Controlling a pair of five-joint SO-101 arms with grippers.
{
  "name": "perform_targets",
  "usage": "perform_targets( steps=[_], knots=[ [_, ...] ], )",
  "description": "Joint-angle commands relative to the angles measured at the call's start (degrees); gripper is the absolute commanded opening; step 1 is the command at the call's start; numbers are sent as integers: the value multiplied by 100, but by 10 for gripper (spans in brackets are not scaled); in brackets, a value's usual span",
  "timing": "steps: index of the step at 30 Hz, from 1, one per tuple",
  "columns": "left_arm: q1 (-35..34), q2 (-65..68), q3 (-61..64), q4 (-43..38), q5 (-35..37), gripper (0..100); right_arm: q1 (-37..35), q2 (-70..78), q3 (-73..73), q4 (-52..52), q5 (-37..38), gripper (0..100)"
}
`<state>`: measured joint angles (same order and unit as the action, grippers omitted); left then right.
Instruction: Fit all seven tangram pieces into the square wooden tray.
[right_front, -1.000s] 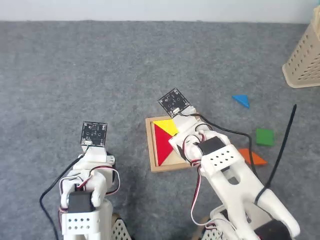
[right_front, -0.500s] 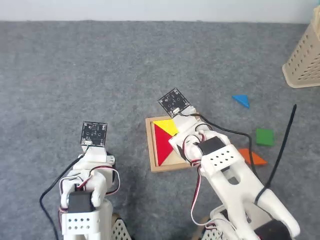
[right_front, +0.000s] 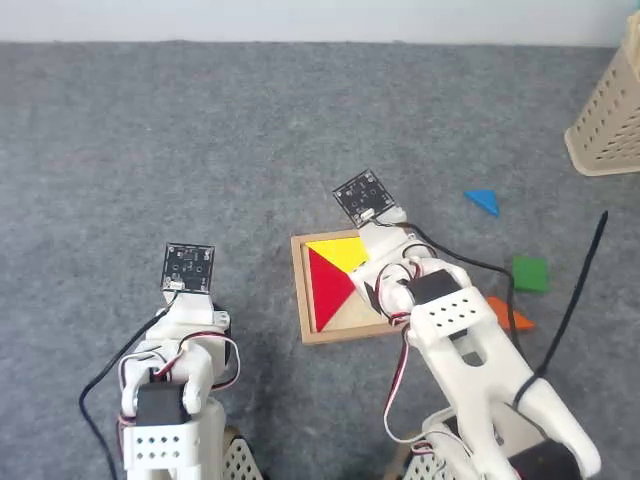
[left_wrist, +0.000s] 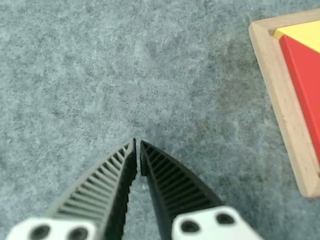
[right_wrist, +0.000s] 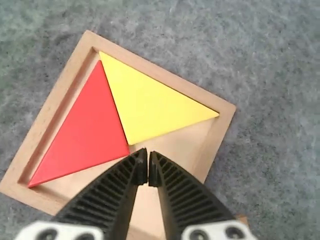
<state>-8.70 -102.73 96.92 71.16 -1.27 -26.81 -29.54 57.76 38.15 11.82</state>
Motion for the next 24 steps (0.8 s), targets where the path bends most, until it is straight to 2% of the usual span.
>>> perform_targets(
  steps=[1,24],
  knots=[
    [-9,-35,-31,35,44,11,-13,-268,-62,-92,-53,34],
    [-9,-35,-31,35,44,11,4,-215,-62,-84,-53,34]
  ],
)
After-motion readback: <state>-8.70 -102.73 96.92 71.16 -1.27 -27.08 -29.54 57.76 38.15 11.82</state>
